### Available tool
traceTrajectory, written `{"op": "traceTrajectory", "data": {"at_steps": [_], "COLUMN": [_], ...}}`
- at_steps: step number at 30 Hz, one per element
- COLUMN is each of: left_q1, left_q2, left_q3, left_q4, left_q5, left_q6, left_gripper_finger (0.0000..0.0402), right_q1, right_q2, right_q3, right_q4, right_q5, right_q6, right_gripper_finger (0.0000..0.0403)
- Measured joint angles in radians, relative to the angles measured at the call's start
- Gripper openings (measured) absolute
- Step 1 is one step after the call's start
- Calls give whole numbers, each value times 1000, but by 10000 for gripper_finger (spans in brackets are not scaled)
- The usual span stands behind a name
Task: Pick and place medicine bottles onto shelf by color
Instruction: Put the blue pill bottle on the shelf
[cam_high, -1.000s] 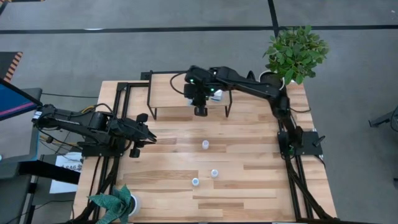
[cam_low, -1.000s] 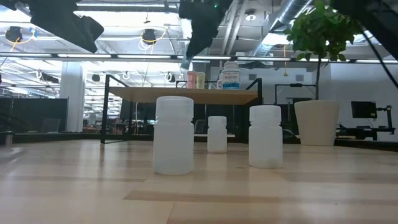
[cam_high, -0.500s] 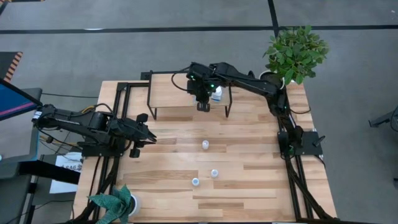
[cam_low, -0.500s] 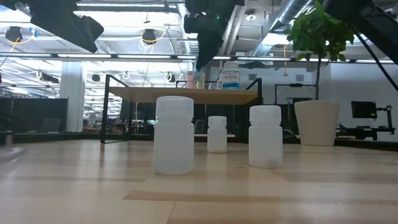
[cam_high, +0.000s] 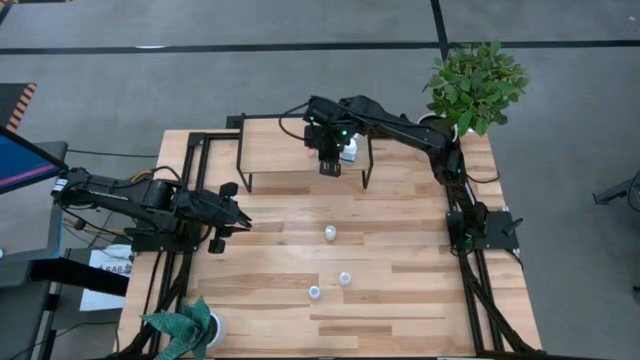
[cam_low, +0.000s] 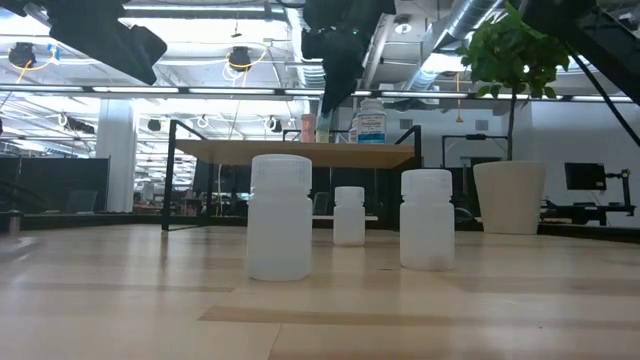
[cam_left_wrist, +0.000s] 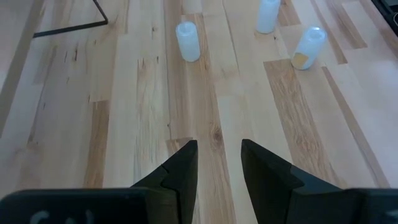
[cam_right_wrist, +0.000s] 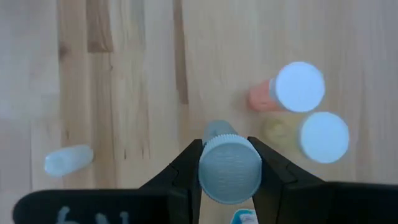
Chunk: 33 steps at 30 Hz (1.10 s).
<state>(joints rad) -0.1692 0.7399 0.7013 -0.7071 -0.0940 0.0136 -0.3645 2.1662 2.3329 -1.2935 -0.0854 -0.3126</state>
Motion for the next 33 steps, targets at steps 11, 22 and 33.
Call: {"op": "traceTrajectory", "data": {"at_steps": [11,22,33], "left_q1": [0,0,0], "left_q2": [0,0,0], "left_q3": [0,0,0], "left_q4": [0,0,0], "left_q5": [0,0,0], "left_q6": [-8,-10,-10], "left_gripper_finger": [109,109,109], "right_q1": [-12,-18,-18], "right_q2": [25,34,34], "right_q3": [3,0,0], "right_q4": [-11,-9,8], "right_q5": [-41,-41,2], "right_q6": [-11,-11,6], "right_gripper_finger": [113,114,172]}}
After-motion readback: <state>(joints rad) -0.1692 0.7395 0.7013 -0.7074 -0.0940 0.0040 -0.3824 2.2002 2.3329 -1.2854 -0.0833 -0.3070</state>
